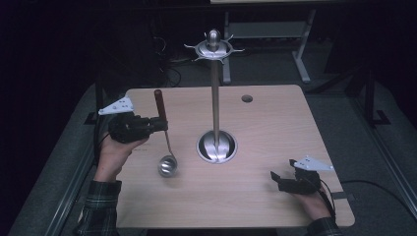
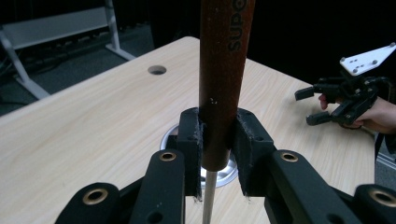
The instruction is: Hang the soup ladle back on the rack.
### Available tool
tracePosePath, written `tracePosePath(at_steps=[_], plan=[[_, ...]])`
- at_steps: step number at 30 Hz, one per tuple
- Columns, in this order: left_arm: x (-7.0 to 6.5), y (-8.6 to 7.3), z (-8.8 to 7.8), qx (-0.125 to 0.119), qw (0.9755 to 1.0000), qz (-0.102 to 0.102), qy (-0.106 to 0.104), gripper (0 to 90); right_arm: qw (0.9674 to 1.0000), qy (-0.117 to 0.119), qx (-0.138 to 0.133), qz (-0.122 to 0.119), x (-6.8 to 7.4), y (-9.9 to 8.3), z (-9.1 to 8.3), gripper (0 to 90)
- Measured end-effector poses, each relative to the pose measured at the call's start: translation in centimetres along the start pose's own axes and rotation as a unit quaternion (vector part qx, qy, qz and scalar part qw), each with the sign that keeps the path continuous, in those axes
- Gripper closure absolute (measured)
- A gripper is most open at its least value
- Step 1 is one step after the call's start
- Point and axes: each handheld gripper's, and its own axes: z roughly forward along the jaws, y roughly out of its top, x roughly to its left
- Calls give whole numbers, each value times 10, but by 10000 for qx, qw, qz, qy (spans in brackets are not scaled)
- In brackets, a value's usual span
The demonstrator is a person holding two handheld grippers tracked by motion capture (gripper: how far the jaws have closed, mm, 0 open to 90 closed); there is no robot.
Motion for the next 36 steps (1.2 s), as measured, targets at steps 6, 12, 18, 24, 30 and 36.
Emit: tracePosePath(at_steps=[6, 12, 18, 24, 30, 36], plan=[[-7, 15, -1, -66, 9999, 64, -53, 734, 10000, 1, -5, 0, 0, 0, 0, 134], [-14, 33, 1, -71, 9998, 156, -54, 733, 10000, -3, -14, 28, 0, 0, 0, 134], [-19, 49, 5, -91, 9997, 225, -90, 733, 10000, 3, -17, 10, 0, 0, 0, 134], [-25, 65, 8, -124, 9993, 339, -73, 733, 10000, 4, -19, 19, 0, 0, 0, 135], [-29, 79, 12, -152, 9990, 413, -92, 733, 10000, 4, -26, 41, -1, 0, -1, 134], [-33, 90, 17, -161, 9986, 483, -117, 733, 10000, 14, -28, 50, -1, 0, -1, 134]])
